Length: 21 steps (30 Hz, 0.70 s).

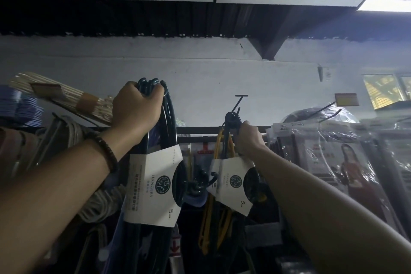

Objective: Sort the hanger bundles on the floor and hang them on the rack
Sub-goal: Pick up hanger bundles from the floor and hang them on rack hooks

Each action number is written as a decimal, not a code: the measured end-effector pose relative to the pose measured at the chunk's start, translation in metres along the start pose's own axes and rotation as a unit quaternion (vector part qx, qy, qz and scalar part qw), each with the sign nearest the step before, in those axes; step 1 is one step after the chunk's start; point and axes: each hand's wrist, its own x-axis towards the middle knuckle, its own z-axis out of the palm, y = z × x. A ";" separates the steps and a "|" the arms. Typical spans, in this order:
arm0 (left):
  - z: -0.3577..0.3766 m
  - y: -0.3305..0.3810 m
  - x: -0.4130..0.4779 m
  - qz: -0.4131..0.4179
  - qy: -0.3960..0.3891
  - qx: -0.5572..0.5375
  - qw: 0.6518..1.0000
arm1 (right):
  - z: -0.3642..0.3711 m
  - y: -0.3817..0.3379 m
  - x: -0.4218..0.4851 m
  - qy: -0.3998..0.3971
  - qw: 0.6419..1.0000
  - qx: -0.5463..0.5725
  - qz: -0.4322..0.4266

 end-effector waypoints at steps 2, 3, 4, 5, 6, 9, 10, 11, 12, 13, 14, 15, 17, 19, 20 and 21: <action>0.001 0.002 -0.002 -0.001 -0.011 -0.011 1.000 | 0.011 0.007 0.005 -0.009 1.000 0.000 -0.002; 0.003 0.002 -0.002 -0.004 -0.020 -0.014 1.000 | 0.017 0.010 0.007 -0.013 1.000 0.000 0.003; 0.004 0.002 -0.004 -0.005 -0.028 -0.014 1.000 | 0.022 0.011 0.008 -0.016 1.000 -0.001 0.012; 0.006 0.002 -0.006 -0.005 -0.032 -0.013 0.999 | 0.027 0.012 0.009 -0.023 1.000 -0.003 0.020; 0.009 0.001 -0.008 -0.005 -0.036 -0.011 0.999 | 0.030 0.011 0.010 -0.037 0.999 -0.006 0.029; 0.017 -0.002 -0.016 -0.011 -0.055 -0.010 0.998 | 0.031 0.009 0.011 -0.098 0.993 -0.027 0.052; 0.020 -0.003 -0.019 -0.011 -0.063 -0.014 0.998 | 0.028 0.009 0.013 -0.116 0.991 -0.039 0.051; 0.022 -0.004 -0.020 -0.009 -0.072 -0.019 0.997 | 0.027 0.010 0.015 -0.126 0.990 -0.052 0.044; 0.024 -0.005 -0.021 -0.007 -0.077 -0.024 0.997 | 0.024 0.010 0.016 -0.131 0.989 -0.066 0.036; 0.026 -0.006 -0.021 -0.007 -0.081 -0.026 0.996 | 0.020 0.009 0.014 -0.135 0.987 -0.082 0.032; 0.028 -0.007 -0.022 -0.008 -0.085 -0.029 0.996 | 0.016 0.007 0.011 -0.136 0.984 -0.109 0.029; 0.030 -0.007 -0.023 -0.010 -0.091 -0.032 0.995 | 0.007 0.001 0.002 -0.133 0.980 -0.145 0.025; 0.034 -0.006 -0.027 -0.010 -0.110 -0.046 0.993 | -0.014 -0.016 -0.017 -0.105 0.974 -0.198 0.004; 0.038 -0.005 -0.029 0.000 -0.128 -0.064 0.990 | -0.035 -0.037 -0.031 -0.077 0.984 -0.153 -0.050; 0.038 -0.004 -0.030 0.010 -0.137 -0.067 0.988 | -0.045 -0.047 -0.037 -0.068 0.992 -0.082 -0.073; 0.038 -0.002 -0.031 0.017 -0.144 -0.069 0.987 | -0.055 -0.058 -0.046 -0.072 0.993 0.007 -0.090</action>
